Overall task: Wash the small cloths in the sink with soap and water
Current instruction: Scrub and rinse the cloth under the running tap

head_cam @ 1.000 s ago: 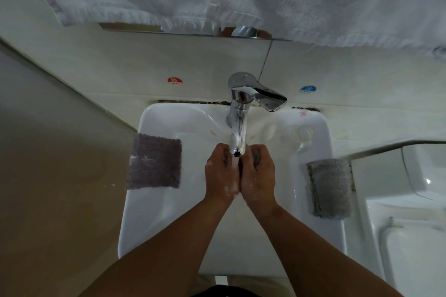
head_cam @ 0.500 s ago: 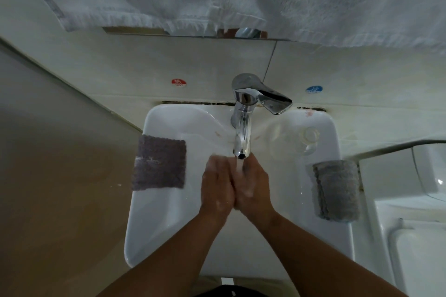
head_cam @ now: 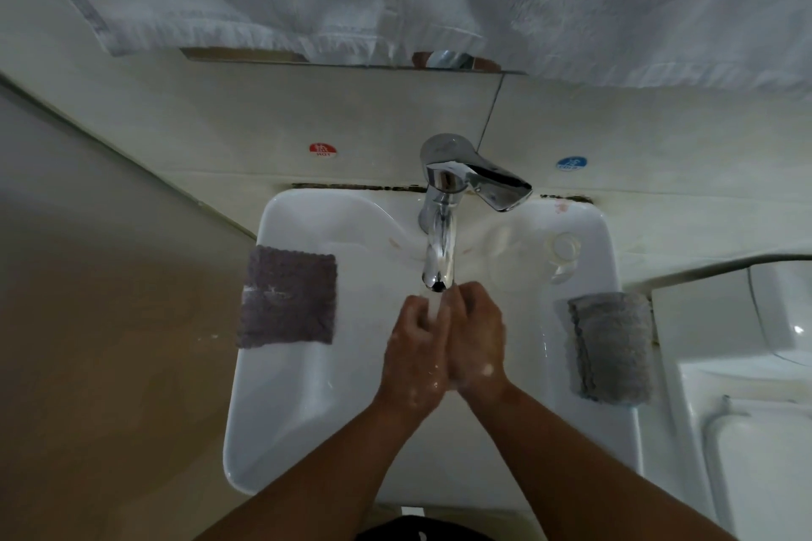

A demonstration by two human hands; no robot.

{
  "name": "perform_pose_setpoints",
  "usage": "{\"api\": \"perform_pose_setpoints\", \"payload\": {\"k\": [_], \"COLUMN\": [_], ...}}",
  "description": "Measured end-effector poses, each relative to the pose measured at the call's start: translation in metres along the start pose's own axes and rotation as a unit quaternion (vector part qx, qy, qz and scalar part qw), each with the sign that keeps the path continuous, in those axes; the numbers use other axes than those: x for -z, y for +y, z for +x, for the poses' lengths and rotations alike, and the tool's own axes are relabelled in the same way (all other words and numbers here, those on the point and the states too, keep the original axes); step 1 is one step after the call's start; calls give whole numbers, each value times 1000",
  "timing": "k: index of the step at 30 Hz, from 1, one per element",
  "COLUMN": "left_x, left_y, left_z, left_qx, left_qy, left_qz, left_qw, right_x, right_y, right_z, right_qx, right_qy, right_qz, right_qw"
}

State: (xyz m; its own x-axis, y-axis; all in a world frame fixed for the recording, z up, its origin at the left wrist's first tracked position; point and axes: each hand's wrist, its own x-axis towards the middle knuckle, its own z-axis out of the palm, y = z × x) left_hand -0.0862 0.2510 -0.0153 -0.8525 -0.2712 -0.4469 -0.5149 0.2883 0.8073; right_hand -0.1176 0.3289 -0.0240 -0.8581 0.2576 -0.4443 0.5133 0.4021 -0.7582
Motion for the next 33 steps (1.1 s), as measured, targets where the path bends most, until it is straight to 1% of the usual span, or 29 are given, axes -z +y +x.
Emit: {"api": "perform_pose_setpoints", "payload": {"k": [2, 4, 6, 8, 10, 12, 14, 17, 19, 22, 26, 29, 33], "left_x": [4, 10, 10, 8, 9, 16, 27, 47, 52, 52, 48, 50, 52], "left_y": [0, 1, 0, 2, 0, -6, -17, -26, -27, -27, -29, -30, -30], "left_z": [7, 13, 12, 3, -1, 3, 9, 16, 18, 18, 15, 11, 4], "left_qx": [32, 46, 56, 36, -9, -31, -33, -19, -27, -33, -28, -29, -30], "left_qy": [19, 49, 26, -14, -56, -73, -39, 22, 34, 64, 89, 100, 103], "left_qz": [-50, -71, -81, -45, 5, 48, 78, 94, 111, 109, 93, 100, 109], "left_qw": [998, 995, 995, 998, 998, 996, 996, 995, 993, 991, 991, 990, 988], "right_x": [-4, -7, -5, 1, 7, 11, 18, 32, 39, 41, 41, 45, 51], "right_y": [-3, -6, -4, -1, -1, 4, 10, 20, 25, 27, 28, 31, 36], "right_z": [-18, -37, -33, -14, 0, 3, 4, 9, 8, 5, 8, 7, 3], "right_qx": [13, 36, 51, 55, 57, 65, 60, 47, 47, 67, 74, 95, 105], "right_qy": [-21, -61, -68, -46, -50, -56, -43, -7, -19, -24, -23, -37, -25], "right_qz": [26, 38, 19, 4, 6, 4, 5, 19, 9, -10, -39, -95, -144], "right_qw": [999, 997, 996, 997, 997, 996, 997, 999, 999, 997, 996, 990, 984]}}
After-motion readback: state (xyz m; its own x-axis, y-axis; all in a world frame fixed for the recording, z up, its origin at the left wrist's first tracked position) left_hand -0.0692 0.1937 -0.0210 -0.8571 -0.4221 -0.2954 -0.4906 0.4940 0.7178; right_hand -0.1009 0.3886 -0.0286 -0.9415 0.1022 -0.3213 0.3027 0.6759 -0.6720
